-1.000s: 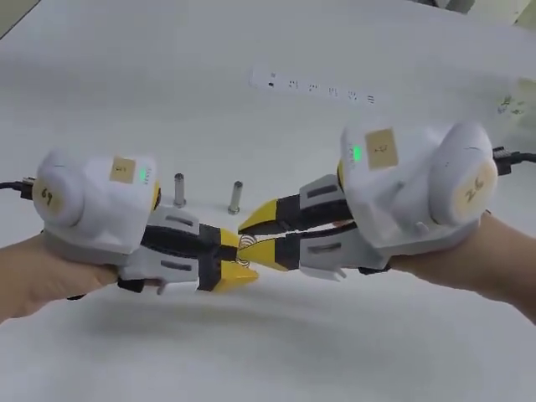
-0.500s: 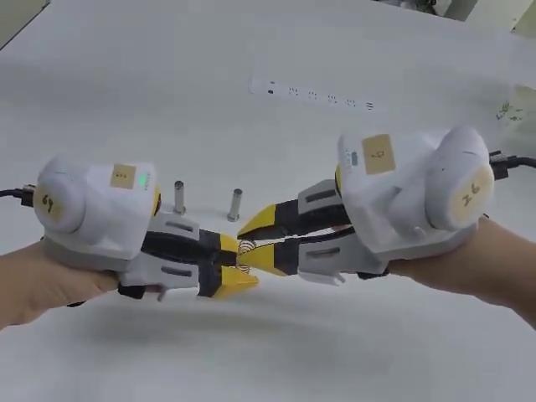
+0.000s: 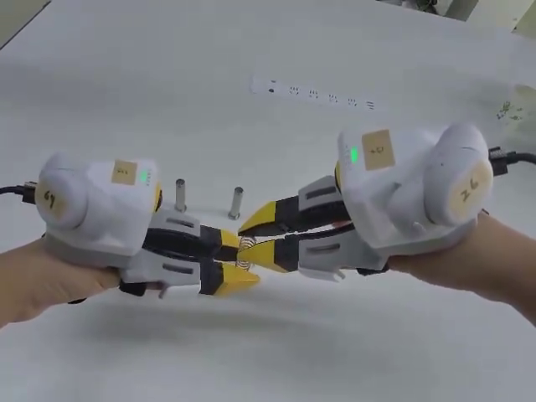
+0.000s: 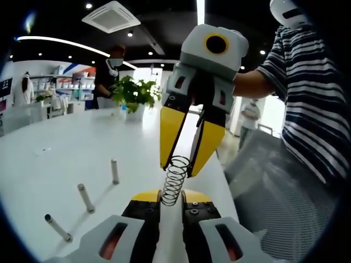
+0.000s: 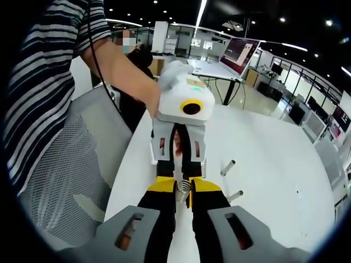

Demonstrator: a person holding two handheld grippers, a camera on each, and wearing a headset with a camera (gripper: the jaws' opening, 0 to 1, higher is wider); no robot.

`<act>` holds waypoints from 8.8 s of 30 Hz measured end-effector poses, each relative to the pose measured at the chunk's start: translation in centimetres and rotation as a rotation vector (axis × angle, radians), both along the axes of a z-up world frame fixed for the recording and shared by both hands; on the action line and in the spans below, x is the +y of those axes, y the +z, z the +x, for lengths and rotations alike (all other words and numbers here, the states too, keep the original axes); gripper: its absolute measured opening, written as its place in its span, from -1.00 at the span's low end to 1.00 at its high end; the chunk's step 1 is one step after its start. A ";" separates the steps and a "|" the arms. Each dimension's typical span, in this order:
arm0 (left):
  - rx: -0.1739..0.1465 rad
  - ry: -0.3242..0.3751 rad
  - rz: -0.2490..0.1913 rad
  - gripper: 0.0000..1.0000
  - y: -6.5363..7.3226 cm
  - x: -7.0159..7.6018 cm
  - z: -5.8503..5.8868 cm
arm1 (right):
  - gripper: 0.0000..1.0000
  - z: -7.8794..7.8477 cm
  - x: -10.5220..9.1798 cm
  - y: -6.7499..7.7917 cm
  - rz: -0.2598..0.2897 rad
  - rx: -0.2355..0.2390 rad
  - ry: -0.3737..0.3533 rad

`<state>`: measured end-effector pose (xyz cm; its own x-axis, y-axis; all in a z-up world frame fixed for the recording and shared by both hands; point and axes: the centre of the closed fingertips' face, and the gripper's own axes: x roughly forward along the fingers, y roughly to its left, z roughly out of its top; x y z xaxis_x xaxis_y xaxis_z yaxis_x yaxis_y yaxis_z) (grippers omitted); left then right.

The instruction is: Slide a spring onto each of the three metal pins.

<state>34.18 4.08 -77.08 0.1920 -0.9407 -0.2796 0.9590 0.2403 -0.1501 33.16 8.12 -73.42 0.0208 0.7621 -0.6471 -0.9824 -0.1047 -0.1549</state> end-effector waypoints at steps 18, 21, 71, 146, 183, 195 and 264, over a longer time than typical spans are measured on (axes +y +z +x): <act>0.004 0.024 -0.003 -0.68 0.0 0.1 0.5 | -0.86 0.2 -0.2 -0.1 -0.005 -0.001 -0.004; 0.007 0.041 -0.005 -0.56 0.0 0.3 0.7 | -0.86 0.2 -0.1 -0.1 -0.008 -0.003 -0.004; 0.017 0.325 0.037 0.58 -1.3 8.0 2.1 | -0.86 1.8 -0.3 0.0 -0.006 -0.013 -0.047; 0.049 0.416 0.035 0.94 -2.0 10.7 2.3 | -0.86 11.7 -6.9 -0.3 -0.026 -0.058 -0.339; 0.061 0.418 0.030 0.92 -2.1 10.8 2.3 | -0.86 12.7 -7.1 -3.2 -0.039 0.011 -0.399; 0.066 0.418 0.033 0.91 -2.2 10.9 2.3 | -0.86 12.7 -7.3 -4.6 -0.045 0.043 -0.421; 0.071 0.421 0.033 0.90 -2.1 11.1 2.4 | -0.69 11.6 -7.5 -7.9 -0.061 0.132 -0.479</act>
